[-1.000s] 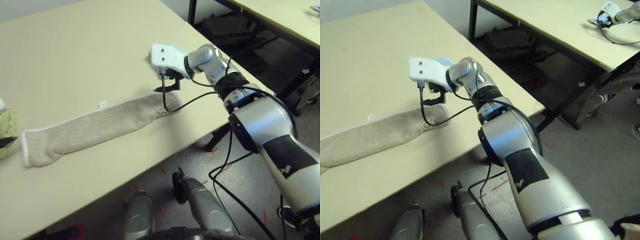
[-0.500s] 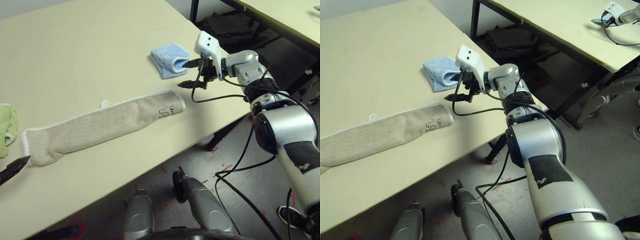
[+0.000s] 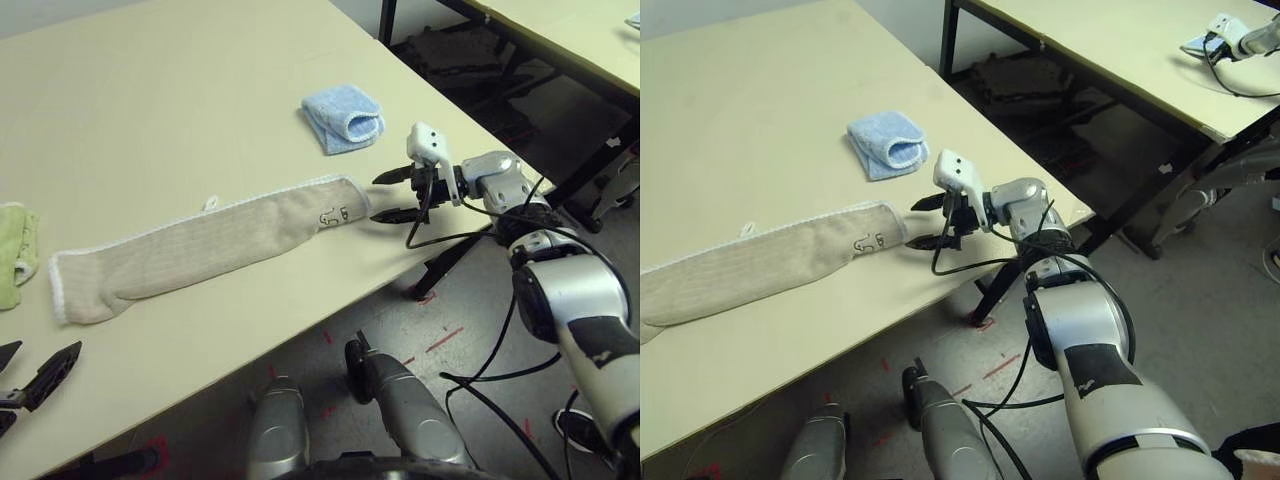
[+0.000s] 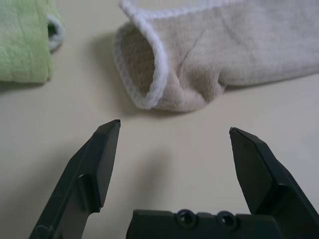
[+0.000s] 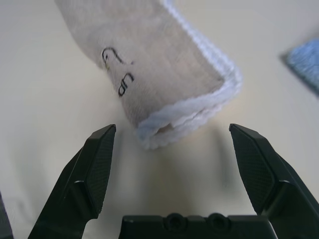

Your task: Fold the towel and set it aside.

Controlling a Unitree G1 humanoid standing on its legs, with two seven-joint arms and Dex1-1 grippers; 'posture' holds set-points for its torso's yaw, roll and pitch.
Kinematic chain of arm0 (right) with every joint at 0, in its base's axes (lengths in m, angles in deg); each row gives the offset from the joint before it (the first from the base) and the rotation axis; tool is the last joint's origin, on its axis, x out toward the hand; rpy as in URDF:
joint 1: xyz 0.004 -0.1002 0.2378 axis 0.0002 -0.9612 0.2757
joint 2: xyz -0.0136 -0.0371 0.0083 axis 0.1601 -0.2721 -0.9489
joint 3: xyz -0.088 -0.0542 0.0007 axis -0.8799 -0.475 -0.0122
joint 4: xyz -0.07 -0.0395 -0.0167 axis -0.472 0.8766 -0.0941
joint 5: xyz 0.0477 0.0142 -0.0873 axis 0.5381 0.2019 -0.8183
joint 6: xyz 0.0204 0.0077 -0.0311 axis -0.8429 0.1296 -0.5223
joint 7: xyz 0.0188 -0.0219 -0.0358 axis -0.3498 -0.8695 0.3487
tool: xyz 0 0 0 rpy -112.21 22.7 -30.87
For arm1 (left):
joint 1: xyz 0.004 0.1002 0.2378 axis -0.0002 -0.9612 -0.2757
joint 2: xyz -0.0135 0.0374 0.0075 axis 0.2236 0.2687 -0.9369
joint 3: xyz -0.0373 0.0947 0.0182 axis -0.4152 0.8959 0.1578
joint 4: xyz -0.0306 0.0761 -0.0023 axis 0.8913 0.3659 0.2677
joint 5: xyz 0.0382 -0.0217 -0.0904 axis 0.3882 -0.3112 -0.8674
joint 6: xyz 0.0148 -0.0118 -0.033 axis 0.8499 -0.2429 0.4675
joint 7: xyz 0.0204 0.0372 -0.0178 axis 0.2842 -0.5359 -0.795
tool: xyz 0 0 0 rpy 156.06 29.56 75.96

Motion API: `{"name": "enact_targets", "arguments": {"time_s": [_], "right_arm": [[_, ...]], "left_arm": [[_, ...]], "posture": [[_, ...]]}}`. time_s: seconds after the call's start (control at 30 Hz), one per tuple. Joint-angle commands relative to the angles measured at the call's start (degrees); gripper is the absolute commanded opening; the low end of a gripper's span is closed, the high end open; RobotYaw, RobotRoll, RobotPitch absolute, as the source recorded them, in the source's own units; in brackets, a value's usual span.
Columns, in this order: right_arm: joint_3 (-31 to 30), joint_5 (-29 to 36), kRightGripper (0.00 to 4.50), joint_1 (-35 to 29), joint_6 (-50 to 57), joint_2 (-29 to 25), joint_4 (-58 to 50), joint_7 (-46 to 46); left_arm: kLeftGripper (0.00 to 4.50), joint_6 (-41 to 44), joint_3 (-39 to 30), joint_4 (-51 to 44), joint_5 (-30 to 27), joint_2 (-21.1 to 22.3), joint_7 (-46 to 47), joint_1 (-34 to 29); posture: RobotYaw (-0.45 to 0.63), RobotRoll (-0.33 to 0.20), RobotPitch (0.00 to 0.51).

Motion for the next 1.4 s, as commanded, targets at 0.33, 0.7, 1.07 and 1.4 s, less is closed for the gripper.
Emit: {"name": "enact_targets", "arguments": {"time_s": [0.33,0.7,1.07,1.4], "right_arm": [[0.35,1.39,4.49,-3.9,1.54,-1.0,-1.41,-0.1],[-0.79,0.67,4.49,-6.2,3.17,0.6,-4.25,1.39],[-2.0,-0.25,4.5,-7.08,3.8,0.51,-4.69,3.87],[-1.69,1.47,3.69,-7.11,6.1,0.85,-5.68,3.6]], "left_arm": [[4.47,-12.97,4.47,11.19,-1.67,4.08,1.86,1.19],[4.47,-17.35,9.43,18.83,-1.95,8.1,1.7,3.48],[4.3,-19.39,15.27,25.19,-1.56,12.23,0.26,6.83],[1.72,-18.98,17.26,27.05,-2.13,13.71,-1.08,7.97]], "posture": [[0.03,0.0,0.238],[0.02,0.0,0.238],[0.02,0.0,0.237],[0.01,0.0,0.235]]}}
